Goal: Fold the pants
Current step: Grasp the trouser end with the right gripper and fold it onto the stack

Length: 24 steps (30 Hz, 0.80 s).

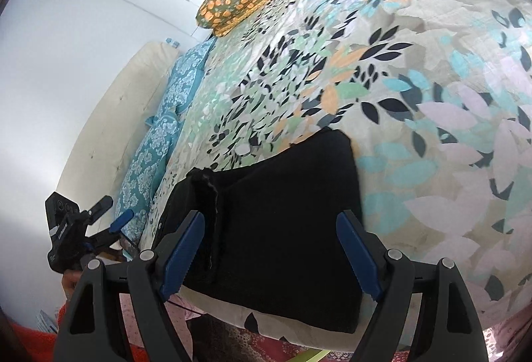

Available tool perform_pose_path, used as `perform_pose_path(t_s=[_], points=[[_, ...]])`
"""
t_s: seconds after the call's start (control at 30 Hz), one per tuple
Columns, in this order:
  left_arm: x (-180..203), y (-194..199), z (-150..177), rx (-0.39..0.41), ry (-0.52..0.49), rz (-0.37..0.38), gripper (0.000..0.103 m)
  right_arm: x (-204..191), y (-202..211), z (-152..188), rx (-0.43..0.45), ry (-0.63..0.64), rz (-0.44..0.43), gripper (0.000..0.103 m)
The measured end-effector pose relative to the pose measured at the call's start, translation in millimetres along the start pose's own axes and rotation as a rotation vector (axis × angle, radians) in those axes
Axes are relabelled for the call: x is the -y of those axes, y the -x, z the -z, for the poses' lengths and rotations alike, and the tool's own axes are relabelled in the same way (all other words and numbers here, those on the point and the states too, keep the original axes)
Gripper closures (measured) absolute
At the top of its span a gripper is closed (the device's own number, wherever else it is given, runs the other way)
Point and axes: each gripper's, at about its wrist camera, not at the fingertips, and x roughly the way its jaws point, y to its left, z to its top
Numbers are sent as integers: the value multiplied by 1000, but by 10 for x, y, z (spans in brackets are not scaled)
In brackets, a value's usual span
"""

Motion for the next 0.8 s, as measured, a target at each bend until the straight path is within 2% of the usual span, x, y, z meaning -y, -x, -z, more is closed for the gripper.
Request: perform_pose_path(t_s=[0.1,0.17,0.23,0.27,0.33,0.43,0.53,0.67,0.7,0.73,0.8], points=[[-531,128,81,103,65,-191,19,-457,-293,121,-121,152,-125,22],[-831,115,223,129,113,-282,19,-794,-527,269,-221,280,-174,22],[-1068,39,342,95,169,-364,21,-1057,-750,416,-299,395,-182,22],[-1160,-12,371,68,207,-367,21,-1130,-847,483,-327,432,-181,22],[-1242,-28,355,76,256,-309,21,-1192,-1038,541,-363,459,-157,22],[-1199,-35,314,111,231,-327,21,-1134,-1240,558,-396,432,-129,22],[-1152,-44,311,101,230,-313,21,-1059,-1387,544,-426,391,-125,22],[-1144,-58,322,80,246,-296,21,-950,-1497,522,-474,295,-202,23],[-1160,-43,323,76,243,-298,21,-928,-1519,508,-492,258,-249,35],[-1160,-56,322,73,239,-302,21,-903,-1531,490,-500,230,-267,43],[-1171,-71,315,68,240,-306,21,-843,-1582,472,-519,198,-255,51]])
